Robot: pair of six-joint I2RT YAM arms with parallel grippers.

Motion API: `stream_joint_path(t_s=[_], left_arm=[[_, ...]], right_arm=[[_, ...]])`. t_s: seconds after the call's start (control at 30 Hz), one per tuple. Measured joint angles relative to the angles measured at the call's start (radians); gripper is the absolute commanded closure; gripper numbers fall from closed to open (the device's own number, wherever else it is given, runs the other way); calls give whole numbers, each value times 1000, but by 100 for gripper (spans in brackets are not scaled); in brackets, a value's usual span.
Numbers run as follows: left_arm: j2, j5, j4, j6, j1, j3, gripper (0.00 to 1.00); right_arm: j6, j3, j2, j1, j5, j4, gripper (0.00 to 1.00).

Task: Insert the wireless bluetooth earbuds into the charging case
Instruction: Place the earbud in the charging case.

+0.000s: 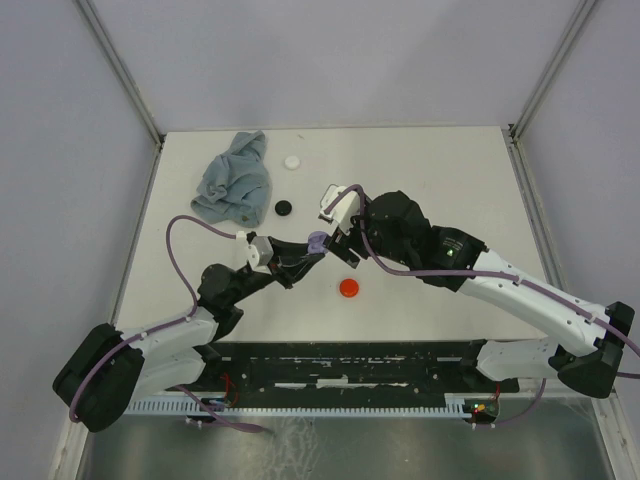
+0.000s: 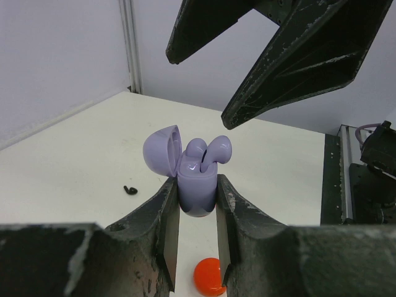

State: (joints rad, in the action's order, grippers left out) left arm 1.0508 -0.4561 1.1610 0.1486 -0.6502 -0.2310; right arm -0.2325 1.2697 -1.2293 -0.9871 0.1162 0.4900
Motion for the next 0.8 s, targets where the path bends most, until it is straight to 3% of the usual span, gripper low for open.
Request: stream_joint_path(t_s=[0.37,0.8], left_arm=[[-5,-37,9,0,0,0,97],[6,-44,24,0,0,0,97]], right_arm=[[0,0,-9,4,24,-5,21],[4,0,-20,6,-67,0,21]])
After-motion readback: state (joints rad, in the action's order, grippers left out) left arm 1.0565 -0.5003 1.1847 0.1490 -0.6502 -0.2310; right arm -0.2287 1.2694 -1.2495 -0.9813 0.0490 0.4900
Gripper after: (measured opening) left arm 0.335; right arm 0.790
